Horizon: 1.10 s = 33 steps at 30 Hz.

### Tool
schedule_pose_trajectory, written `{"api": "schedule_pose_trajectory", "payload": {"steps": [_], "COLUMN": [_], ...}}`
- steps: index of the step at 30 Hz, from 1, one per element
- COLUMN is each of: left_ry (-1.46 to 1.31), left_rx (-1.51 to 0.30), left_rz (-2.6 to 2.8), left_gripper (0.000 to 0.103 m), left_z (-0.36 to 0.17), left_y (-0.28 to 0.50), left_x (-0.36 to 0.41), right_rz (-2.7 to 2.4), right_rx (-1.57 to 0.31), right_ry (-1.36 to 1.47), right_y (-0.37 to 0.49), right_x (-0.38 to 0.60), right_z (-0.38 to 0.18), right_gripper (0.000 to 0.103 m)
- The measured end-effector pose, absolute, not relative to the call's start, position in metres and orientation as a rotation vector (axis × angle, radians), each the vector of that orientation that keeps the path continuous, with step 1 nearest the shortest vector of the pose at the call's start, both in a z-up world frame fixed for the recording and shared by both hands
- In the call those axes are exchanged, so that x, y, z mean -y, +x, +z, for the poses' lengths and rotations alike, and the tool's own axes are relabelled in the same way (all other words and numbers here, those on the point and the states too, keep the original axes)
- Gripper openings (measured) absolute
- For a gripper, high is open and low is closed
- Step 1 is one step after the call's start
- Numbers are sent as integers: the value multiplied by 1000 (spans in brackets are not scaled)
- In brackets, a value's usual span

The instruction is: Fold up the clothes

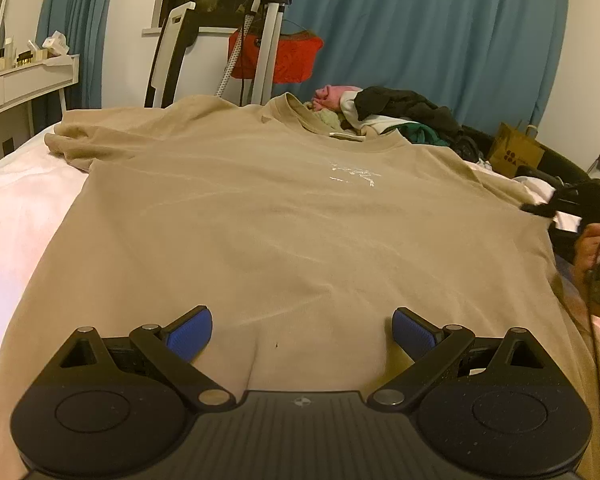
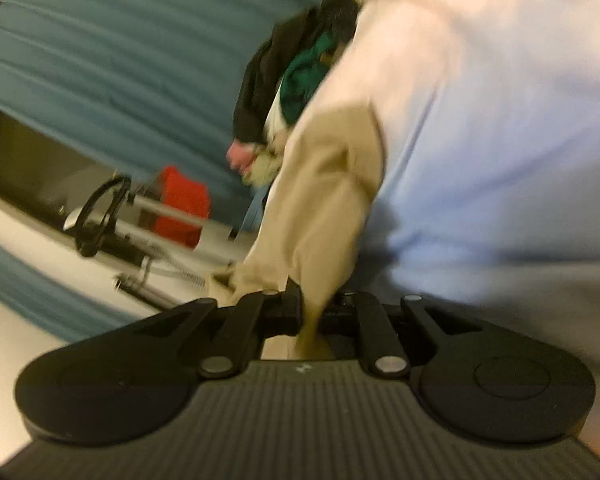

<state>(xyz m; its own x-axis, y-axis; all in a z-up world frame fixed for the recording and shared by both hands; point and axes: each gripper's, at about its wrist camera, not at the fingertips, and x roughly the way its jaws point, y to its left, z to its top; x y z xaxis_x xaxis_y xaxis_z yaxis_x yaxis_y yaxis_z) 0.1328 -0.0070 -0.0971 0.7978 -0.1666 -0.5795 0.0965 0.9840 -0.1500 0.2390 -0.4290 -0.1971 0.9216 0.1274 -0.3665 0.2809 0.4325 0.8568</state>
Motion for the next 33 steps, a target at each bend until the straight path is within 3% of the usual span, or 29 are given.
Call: {"api": "schedule_pose_trajectory", "payload": {"steps": [7, 15, 16, 18, 19, 20, 27, 33], "left_ry": [-126, -105, -101, -98, -96, -97, -96, -85], "left_rx": [-619, -537, -527, -513, -506, -503, -503, -538], "left_rz": [-145, -147, -149, -152, -153, -154, -164, -154], "left_gripper": [98, 98, 98, 98, 98, 98, 101, 101], "left_z": [-92, -68, -64, -57, -53, -50, -39, -50], "left_y": [124, 104, 99, 89, 84, 80, 59, 71], "left_x": [-4, -9, -10, -11, -12, -12, -12, -8], "right_rz": [-300, -218, -193, -138, -122, -111, -7, -3], "right_rx": [-368, -434, -436, -430, -420, -408, -305, -344], "right_ry": [1037, 791, 786, 810, 824, 837, 1099, 1163], "right_y": [188, 123, 113, 93, 86, 80, 95, 160], "right_x": [437, 399, 393, 380, 376, 371, 380, 402], "right_z": [-179, -118, -113, -109, -109, -108, -133, -179], "right_gripper": [12, 13, 17, 40, 70, 91, 91, 91]}}
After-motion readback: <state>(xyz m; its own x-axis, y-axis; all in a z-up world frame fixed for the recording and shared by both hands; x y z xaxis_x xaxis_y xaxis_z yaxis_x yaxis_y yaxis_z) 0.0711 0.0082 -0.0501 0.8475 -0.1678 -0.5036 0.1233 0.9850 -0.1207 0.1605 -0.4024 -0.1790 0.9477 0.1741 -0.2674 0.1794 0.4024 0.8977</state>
